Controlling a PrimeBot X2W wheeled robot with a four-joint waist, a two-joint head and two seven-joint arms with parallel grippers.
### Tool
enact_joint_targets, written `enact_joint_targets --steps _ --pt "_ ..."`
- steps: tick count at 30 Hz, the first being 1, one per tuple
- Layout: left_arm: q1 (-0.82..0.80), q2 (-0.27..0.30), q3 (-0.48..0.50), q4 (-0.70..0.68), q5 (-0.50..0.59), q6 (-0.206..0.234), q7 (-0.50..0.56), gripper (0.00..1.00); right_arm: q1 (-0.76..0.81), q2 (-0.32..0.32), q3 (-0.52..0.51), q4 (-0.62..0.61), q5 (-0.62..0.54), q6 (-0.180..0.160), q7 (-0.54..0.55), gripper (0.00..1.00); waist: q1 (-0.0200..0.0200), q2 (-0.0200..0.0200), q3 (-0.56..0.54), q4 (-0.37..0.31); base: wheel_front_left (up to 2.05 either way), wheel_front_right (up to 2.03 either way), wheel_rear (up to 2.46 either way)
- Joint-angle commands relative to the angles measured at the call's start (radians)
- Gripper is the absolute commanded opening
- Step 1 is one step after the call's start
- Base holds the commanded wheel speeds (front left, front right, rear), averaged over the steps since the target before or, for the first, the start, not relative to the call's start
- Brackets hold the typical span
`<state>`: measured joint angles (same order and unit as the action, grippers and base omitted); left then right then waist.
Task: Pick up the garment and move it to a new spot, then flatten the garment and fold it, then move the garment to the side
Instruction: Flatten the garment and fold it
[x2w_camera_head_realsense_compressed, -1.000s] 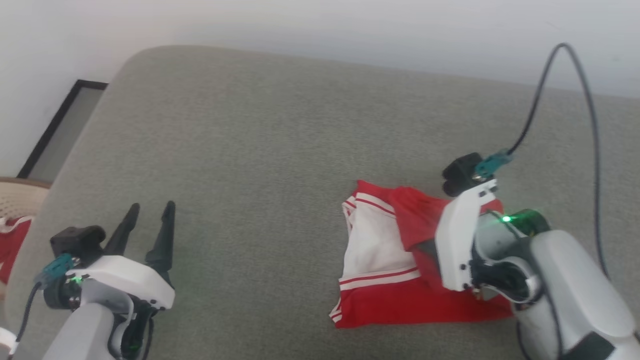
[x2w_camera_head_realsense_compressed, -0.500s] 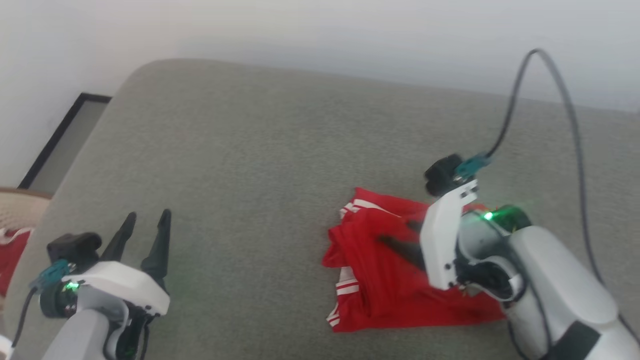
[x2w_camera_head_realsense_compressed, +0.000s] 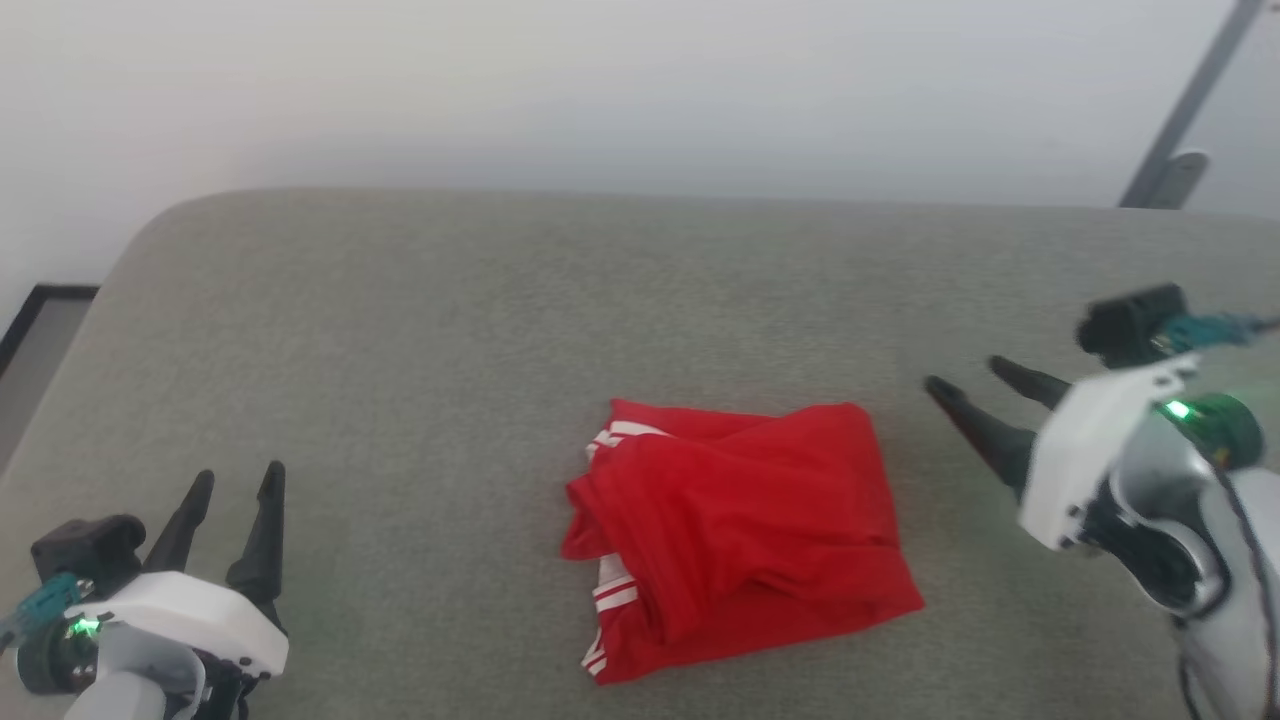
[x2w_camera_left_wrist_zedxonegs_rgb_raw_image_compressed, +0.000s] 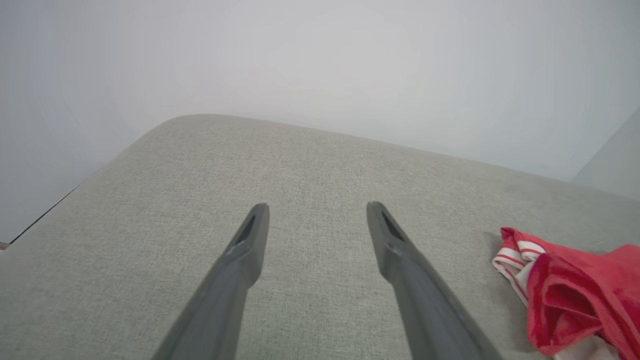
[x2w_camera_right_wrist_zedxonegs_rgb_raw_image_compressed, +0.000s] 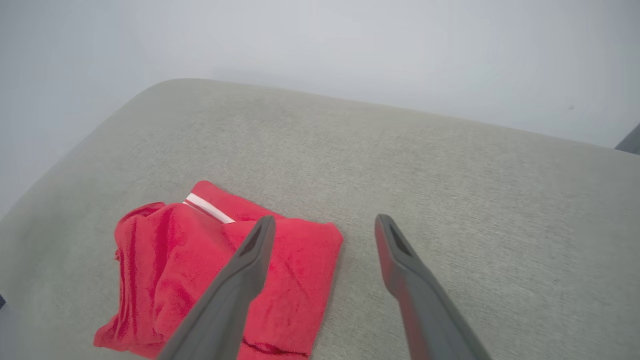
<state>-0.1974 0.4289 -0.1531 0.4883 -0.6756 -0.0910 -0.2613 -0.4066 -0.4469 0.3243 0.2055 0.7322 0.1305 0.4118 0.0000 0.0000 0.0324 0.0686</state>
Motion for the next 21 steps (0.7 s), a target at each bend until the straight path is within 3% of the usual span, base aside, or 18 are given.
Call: enact_joint_targets --steps 1,13,21 --pt "0.018 0.005 0.007 -0.005 0.005 0.007 -0.004 1.00 0.023 -0.019 -0.004 -0.001 -0.008 0.000 -0.037 1.00 0.0000 0.0000 -0.014 -0.024 0.00 0.00 0.00" --pt "0.073 0.015 0.035 -0.027 0.019 0.011 -0.004 1.00 0.150 -0.070 -0.065 0.085 -0.097 0.000 -0.431 1.00 0.0000 0.0000 -0.034 -0.090 0.00 0.00 0.00" --pt "0.081 0.021 0.042 -0.035 0.034 0.005 -0.004 1.00 0.195 -0.043 -0.081 0.162 -0.142 0.000 -0.571 1.00 0.0000 0.0000 -0.037 -0.103 0.00 0.00 0.00"
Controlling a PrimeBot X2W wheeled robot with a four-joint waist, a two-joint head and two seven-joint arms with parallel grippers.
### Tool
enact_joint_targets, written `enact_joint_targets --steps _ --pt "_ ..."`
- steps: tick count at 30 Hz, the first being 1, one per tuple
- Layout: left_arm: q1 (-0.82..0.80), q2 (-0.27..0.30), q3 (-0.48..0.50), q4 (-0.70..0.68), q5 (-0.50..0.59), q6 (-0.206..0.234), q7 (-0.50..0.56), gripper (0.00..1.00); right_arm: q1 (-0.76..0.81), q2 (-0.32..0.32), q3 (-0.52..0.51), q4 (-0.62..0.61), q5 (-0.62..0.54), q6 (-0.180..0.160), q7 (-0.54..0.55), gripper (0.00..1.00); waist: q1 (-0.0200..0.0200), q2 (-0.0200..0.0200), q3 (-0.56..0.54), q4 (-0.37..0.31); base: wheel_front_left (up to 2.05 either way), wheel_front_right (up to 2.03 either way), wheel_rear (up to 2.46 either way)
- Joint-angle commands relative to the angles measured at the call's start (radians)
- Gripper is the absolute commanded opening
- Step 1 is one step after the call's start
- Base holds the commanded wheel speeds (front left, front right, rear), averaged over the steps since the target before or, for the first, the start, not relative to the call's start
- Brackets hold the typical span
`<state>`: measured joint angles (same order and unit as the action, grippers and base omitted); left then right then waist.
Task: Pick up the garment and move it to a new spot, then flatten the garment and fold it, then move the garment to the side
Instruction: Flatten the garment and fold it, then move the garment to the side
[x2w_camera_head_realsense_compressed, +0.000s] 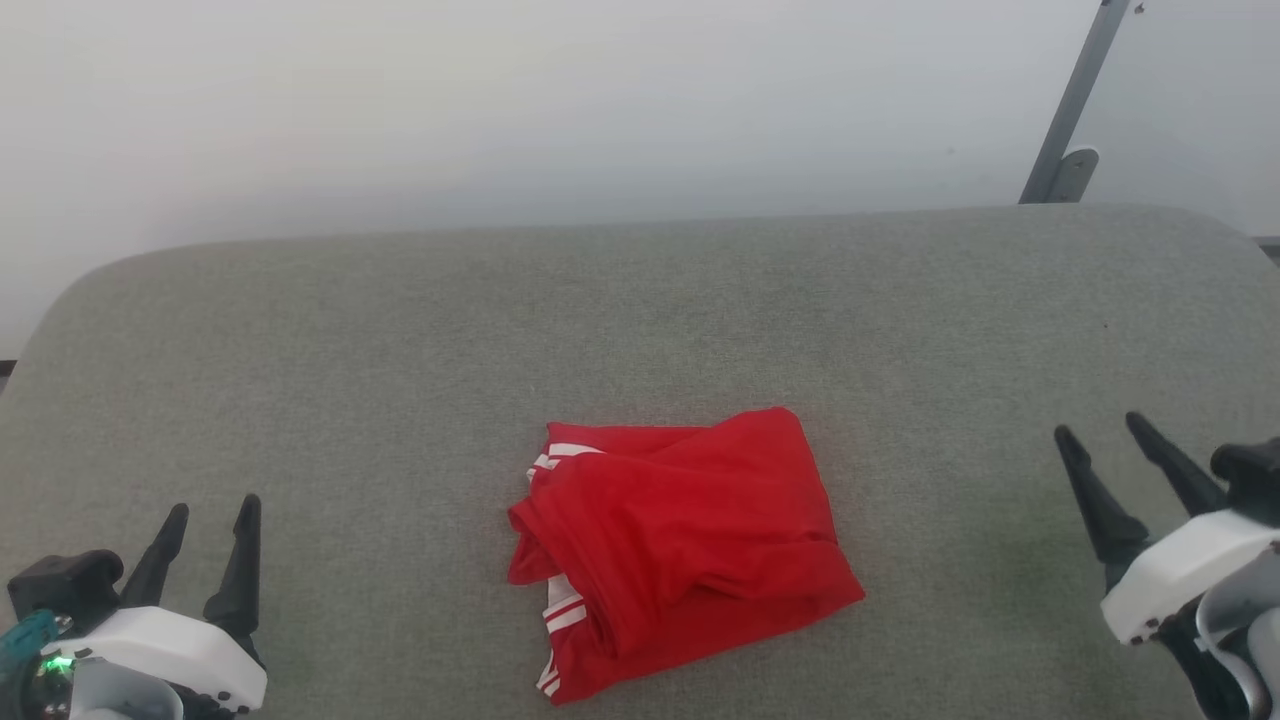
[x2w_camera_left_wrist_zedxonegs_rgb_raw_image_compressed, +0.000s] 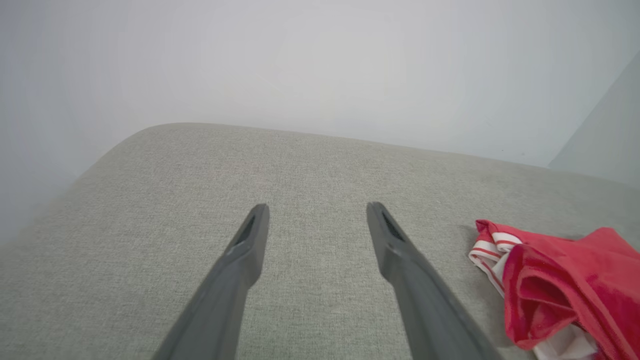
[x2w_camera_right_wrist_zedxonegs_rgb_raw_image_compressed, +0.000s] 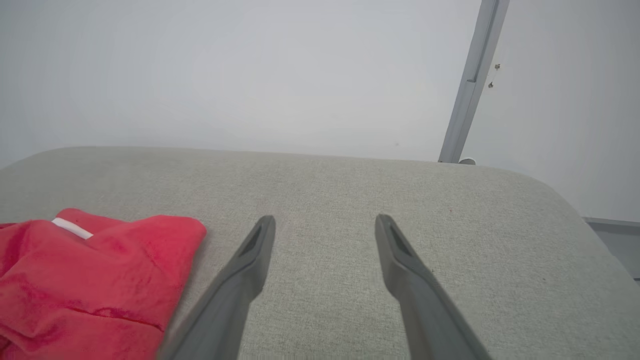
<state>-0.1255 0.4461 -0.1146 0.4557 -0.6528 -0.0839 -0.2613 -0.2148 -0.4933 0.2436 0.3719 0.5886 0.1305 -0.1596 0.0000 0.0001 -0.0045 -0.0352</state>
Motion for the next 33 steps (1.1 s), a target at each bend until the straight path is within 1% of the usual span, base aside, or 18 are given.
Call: enact_joint_targets --steps 1,6,12,22,27,33 --pt "0.009 0.004 0.004 -0.003 0.012 -0.003 -0.004 1.00 0.004 0.007 -0.001 0.003 0.001 0.000 -0.009 1.00 0.0000 -0.0001 0.000 -0.001 0.00 0.00 0.00" --pt "0.013 0.005 0.007 -0.007 0.017 -0.004 -0.004 1.00 0.011 0.017 -0.006 0.023 0.003 0.000 -0.030 1.00 0.0000 -0.0001 -0.001 -0.007 0.00 0.00 0.00" --pt "0.016 0.004 0.003 -0.011 0.018 -0.003 -0.004 1.00 0.009 0.012 0.001 0.033 0.014 0.000 -0.039 1.00 0.0000 -0.0001 -0.001 -0.005 0.00 0.00 0.00" --pt "-0.004 0.003 -0.012 -0.014 0.020 -0.002 -0.002 1.00 -0.004 0.015 0.024 0.031 0.028 0.000 -0.024 1.00 0.0000 -0.0001 0.002 0.025 0.00 0.00 0.00" --pt "-0.010 0.004 -0.021 -0.017 0.020 -0.001 0.002 1.00 -0.015 0.031 0.064 0.017 0.058 0.000 0.031 1.00 0.0000 -0.0001 0.007 0.053 0.00 0.00 0.00" --pt "-0.018 -0.005 -0.033 -0.020 0.018 0.000 0.005 1.00 -0.061 0.041 0.132 0.000 0.134 0.000 0.163 1.00 0.0000 -0.0001 0.025 0.098 0.00 0.00 0.00"
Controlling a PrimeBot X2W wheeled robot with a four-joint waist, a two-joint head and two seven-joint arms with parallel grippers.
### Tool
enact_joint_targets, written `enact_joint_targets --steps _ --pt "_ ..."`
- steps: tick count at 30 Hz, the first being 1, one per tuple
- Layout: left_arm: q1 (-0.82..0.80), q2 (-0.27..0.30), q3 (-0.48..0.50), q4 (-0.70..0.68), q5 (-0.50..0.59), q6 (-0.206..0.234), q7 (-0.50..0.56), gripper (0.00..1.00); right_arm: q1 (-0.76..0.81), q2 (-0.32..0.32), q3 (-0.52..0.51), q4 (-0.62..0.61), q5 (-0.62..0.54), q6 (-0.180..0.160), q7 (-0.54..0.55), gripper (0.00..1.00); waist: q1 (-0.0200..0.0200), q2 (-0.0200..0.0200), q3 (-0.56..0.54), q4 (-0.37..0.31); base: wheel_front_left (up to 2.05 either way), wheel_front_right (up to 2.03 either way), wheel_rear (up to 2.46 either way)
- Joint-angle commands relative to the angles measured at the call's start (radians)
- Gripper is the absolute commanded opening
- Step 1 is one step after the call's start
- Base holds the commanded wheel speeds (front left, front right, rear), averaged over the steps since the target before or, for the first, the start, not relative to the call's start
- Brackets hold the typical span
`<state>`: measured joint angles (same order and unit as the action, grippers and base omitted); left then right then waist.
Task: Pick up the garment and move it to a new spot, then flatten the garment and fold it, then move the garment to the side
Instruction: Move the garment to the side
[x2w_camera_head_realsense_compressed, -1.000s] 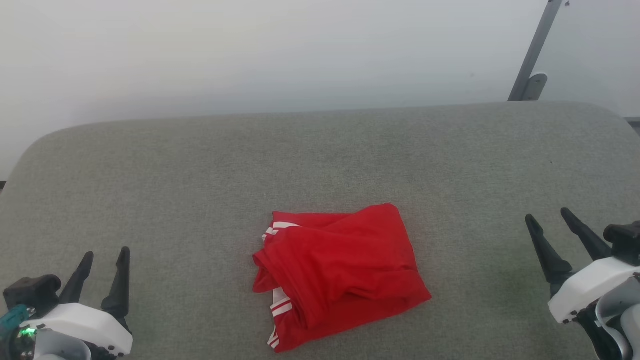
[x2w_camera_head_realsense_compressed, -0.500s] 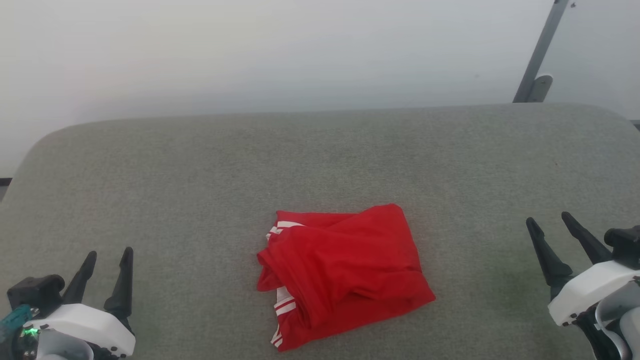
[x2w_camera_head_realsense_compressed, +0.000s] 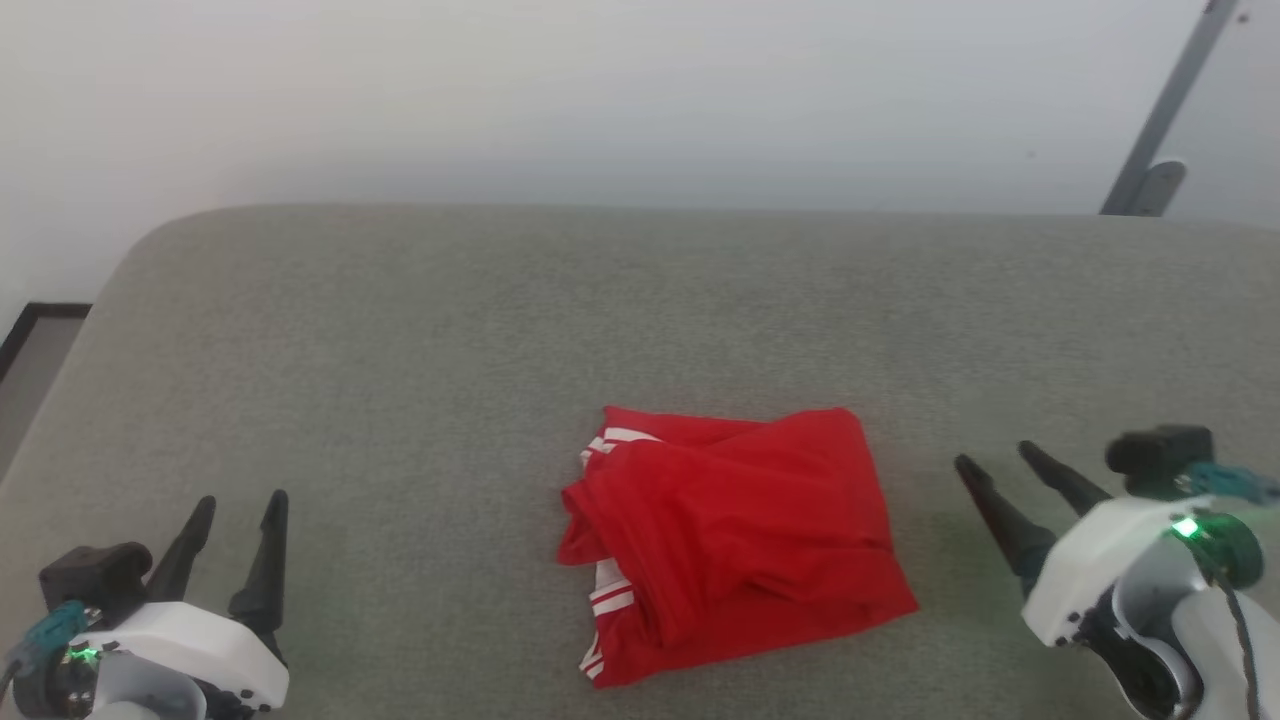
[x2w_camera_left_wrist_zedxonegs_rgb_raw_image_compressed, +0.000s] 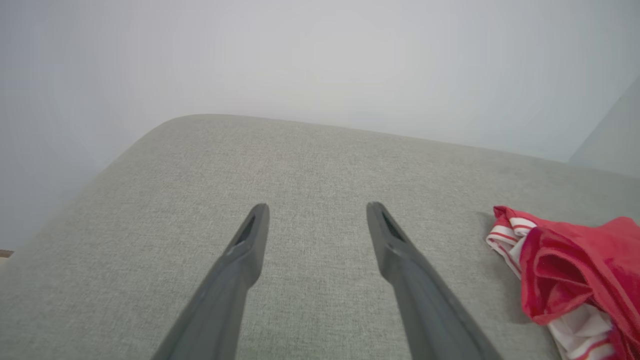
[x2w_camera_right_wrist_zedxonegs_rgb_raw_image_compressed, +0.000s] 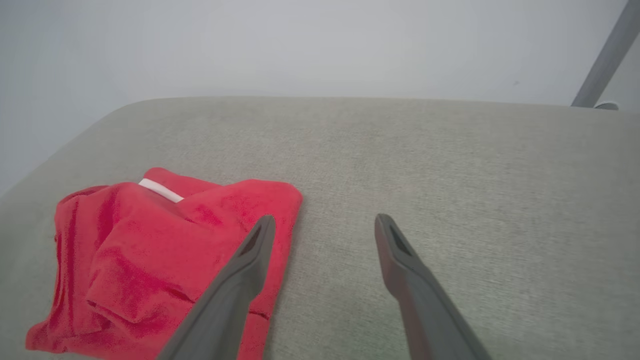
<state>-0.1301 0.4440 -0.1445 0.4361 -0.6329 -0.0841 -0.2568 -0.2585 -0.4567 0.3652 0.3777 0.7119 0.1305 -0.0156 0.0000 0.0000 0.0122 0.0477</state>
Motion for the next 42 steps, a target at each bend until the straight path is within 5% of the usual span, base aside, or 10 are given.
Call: enact_joint_targets --steps 1,10,24,25,26,42 --pt "-0.014 -0.004 -0.005 0.001 -0.001 0.000 0.002 1.00 -0.026 0.006 0.020 -0.005 0.026 0.000 0.046 1.00 0.0000 0.0000 0.012 0.023 0.00 0.00 0.00" --pt "-0.040 -0.032 -0.036 0.016 -0.003 -0.009 0.002 1.00 -0.106 0.004 0.081 0.061 0.089 0.000 0.335 1.00 0.0000 0.0000 0.051 0.100 0.00 0.00 0.00" --pt "-0.097 -0.065 -0.067 0.064 0.004 -0.026 -0.005 1.00 -0.174 0.065 0.077 0.177 0.032 0.000 0.661 1.00 0.0000 0.0000 0.112 0.176 0.00 0.00 0.00" --pt "-0.101 -0.067 -0.069 0.068 0.005 -0.026 -0.005 1.00 -0.176 0.074 0.076 0.177 0.024 0.000 0.672 0.18 0.0000 0.0000 0.116 0.178 0.00 0.00 0.00" --pt "-0.107 -0.070 -0.071 0.071 0.005 -0.027 -0.006 1.00 -0.178 0.080 0.074 0.175 0.022 0.001 0.679 0.00 0.0000 0.0000 0.118 0.181 0.00 0.00 0.00" --pt "-0.173 -0.082 -0.055 0.056 0.043 -0.038 -0.008 1.00 -0.242 0.013 -0.075 0.069 -0.061 0.000 0.708 0.00 0.0000 0.0000 0.151 0.090 0.00 0.00 0.00"
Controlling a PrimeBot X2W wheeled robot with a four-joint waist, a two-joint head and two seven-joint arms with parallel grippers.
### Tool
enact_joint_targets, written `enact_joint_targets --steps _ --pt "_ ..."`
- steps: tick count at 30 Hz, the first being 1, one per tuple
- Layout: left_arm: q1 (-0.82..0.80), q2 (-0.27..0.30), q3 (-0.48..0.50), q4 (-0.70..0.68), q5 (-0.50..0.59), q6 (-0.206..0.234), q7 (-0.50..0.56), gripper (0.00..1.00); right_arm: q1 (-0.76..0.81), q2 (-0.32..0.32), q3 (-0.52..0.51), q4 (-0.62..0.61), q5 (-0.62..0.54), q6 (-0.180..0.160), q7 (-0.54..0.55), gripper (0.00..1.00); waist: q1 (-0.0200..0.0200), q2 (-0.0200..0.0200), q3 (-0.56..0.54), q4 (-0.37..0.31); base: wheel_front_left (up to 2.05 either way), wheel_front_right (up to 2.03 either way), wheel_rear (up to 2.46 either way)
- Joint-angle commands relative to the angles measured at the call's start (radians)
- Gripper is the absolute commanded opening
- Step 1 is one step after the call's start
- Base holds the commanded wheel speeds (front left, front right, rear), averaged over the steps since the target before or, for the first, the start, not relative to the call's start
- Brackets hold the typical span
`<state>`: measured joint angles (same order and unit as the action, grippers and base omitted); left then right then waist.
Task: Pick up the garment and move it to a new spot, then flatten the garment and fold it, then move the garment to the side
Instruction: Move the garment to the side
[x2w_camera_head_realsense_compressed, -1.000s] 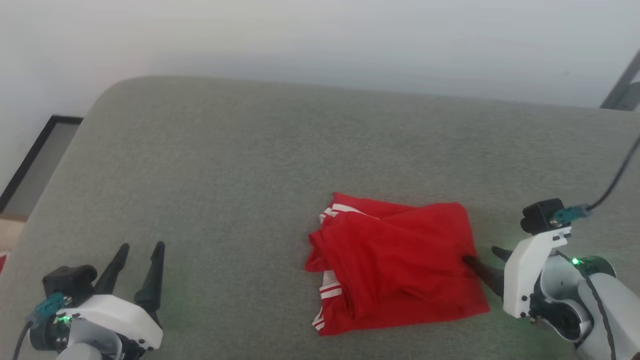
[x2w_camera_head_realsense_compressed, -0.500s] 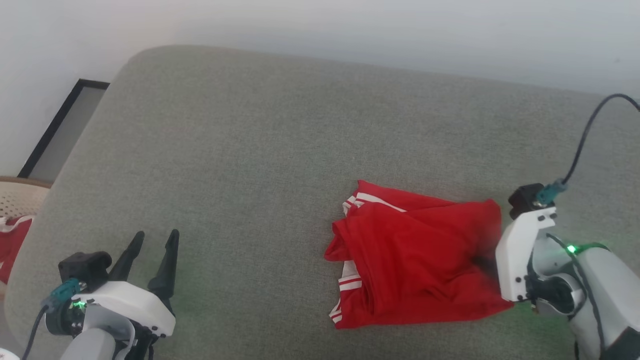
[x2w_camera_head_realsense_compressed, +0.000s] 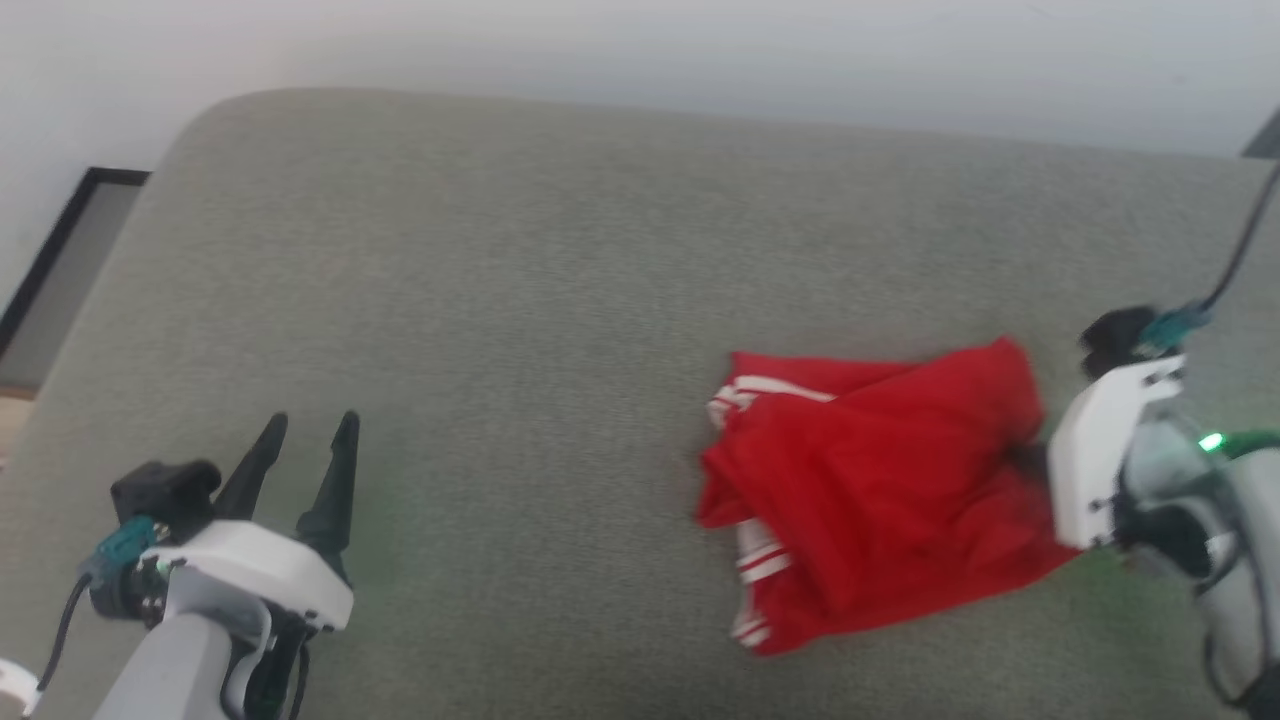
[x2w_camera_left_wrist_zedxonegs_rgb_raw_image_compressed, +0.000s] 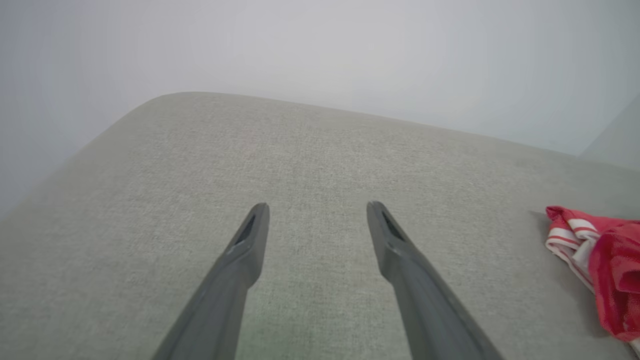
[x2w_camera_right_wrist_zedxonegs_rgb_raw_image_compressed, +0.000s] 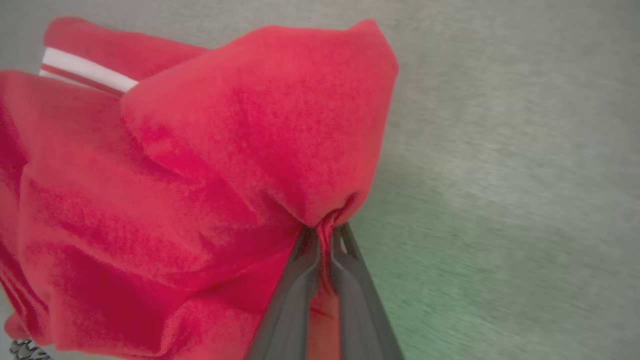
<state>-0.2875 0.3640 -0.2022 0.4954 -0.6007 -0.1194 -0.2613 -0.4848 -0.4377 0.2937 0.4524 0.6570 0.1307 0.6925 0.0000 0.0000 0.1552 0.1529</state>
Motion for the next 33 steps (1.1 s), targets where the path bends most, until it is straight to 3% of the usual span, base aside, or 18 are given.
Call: enact_joint_targets --steps 1,14,27,33 --pt "-0.021 -0.005 0.002 -0.006 0.014 -0.004 -0.004 1.00 -0.019 -0.017 -0.016 -0.011 -0.012 0.000 0.001 0.00 0.0000 0.0000 0.012 -0.026 0.00 0.00 0.00" --pt "-0.101 -0.036 -0.015 -0.049 0.055 -0.010 -0.004 1.00 -0.092 -0.178 -0.122 -0.029 -0.093 0.000 -0.029 0.00 0.0000 0.0000 0.069 -0.154 0.00 0.00 0.00" --pt "-0.204 -0.046 -0.081 -0.081 0.081 -0.011 -0.004 1.00 -0.219 -0.300 -0.160 0.068 -0.196 0.000 -0.234 0.00 0.0000 0.0000 0.169 -0.258 0.00 0.00 0.00" --pt "-0.254 -0.032 -0.116 -0.093 0.082 -0.011 -0.004 1.00 -0.281 -0.317 -0.155 0.159 -0.256 0.000 -0.330 0.00 0.0000 0.0000 0.223 -0.285 0.00 0.00 0.00"
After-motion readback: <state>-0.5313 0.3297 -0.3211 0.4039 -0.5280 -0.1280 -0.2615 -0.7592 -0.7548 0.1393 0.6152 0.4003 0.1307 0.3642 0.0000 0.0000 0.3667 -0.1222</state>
